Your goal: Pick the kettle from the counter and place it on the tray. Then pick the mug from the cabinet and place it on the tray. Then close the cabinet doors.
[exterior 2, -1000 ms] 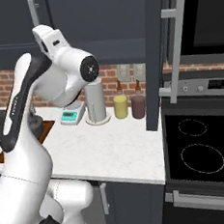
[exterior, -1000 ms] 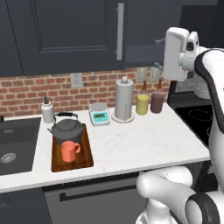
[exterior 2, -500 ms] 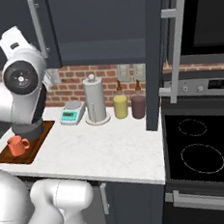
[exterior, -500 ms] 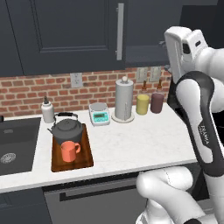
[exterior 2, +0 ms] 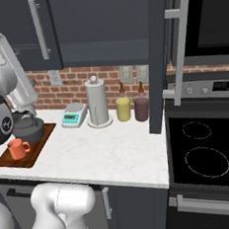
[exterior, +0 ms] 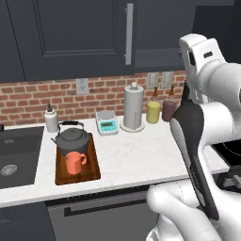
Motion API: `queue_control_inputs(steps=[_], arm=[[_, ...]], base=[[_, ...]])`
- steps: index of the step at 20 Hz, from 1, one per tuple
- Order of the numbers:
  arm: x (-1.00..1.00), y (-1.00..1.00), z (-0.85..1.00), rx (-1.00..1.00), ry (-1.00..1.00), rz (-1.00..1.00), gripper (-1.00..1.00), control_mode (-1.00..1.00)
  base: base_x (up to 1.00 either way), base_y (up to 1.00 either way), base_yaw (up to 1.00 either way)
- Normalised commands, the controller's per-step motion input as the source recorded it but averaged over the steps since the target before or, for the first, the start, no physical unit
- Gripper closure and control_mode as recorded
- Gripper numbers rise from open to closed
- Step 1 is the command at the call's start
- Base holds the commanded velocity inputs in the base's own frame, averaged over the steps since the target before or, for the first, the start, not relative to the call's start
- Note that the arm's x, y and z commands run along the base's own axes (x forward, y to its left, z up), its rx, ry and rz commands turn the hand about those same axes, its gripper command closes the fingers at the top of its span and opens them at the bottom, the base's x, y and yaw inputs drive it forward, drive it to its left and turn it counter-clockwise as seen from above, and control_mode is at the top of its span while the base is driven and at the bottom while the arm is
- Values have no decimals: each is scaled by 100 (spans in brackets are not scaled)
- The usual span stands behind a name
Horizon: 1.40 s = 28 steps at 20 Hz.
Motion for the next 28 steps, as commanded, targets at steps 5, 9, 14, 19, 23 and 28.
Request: queue_control_inputs(steps=[5, 9, 14, 19, 23, 28], arm=[[-20, -9, -1, 0, 0, -7, -100, -100], [-22, -10, 0, 0, 0, 0, -100, -100], [-23, -9, 0, 0, 0, -1, -100, -100], [-26, -12, 0, 0, 0, -5, -100, -100], [-10, -29, -1, -3, 0, -25, -100, -100], [-10, -52, -1, 0, 0, -33, -100, -100]], base=[[0, 0, 0], [0, 0, 0], [0, 0, 0], [0, 0, 0], [0, 0, 0], [0, 0, 0]])
